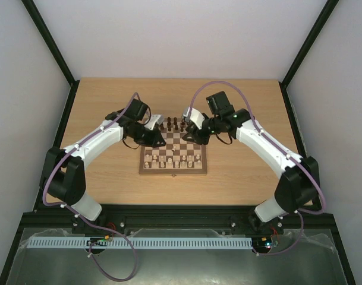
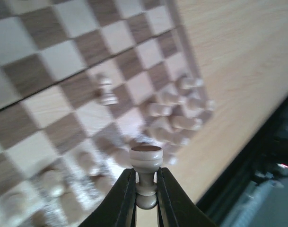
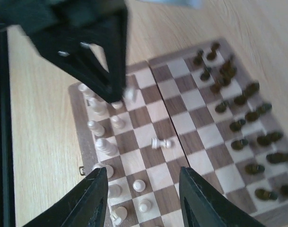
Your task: Set up the chess pieces on the board
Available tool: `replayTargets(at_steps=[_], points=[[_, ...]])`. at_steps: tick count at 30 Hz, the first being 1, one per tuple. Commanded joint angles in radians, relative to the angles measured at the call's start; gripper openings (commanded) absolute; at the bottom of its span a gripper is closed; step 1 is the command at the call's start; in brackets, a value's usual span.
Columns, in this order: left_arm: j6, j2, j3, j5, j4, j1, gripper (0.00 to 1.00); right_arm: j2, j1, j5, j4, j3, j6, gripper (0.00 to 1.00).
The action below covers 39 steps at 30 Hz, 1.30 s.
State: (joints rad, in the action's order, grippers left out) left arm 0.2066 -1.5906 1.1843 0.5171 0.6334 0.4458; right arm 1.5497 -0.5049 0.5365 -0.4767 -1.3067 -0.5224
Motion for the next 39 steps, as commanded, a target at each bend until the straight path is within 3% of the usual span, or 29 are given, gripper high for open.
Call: replayTargets(at_steps=[1,7,19,23,29,34,39], points=[[0.010,0.026,0.034,0.298,0.012,0.002,0.07,-0.081,-0.087,-0.082,-0.087,0.017,-0.241,0.45],[0.007,0.051,0.020,0.435,-0.010,0.024,0.08,-0.120,-0.191,-0.215,-0.125,0.022,-0.369,0.49],[-0.044,0.062,0.036,0.494,0.003,0.133,0.08,-0.126,-0.308,-0.367,-0.145,0.054,-0.424,0.51],[-0.043,0.068,0.039,0.503,0.005,0.137,0.08,-0.131,-0.350,-0.429,-0.152,0.084,-0.442,0.43],[-0.037,0.063,0.038,0.494,0.008,0.137,0.08,-0.162,-0.372,-0.471,-0.145,0.113,-0.440,0.20],[-0.032,0.062,0.043,0.485,0.007,0.133,0.09,-0.180,-0.372,-0.502,-0.116,0.148,-0.414,0.11],[-0.026,0.092,0.030,0.392,-0.012,0.132,0.36,-0.192,-0.359,-0.481,-0.036,0.166,-0.293,0.06]])
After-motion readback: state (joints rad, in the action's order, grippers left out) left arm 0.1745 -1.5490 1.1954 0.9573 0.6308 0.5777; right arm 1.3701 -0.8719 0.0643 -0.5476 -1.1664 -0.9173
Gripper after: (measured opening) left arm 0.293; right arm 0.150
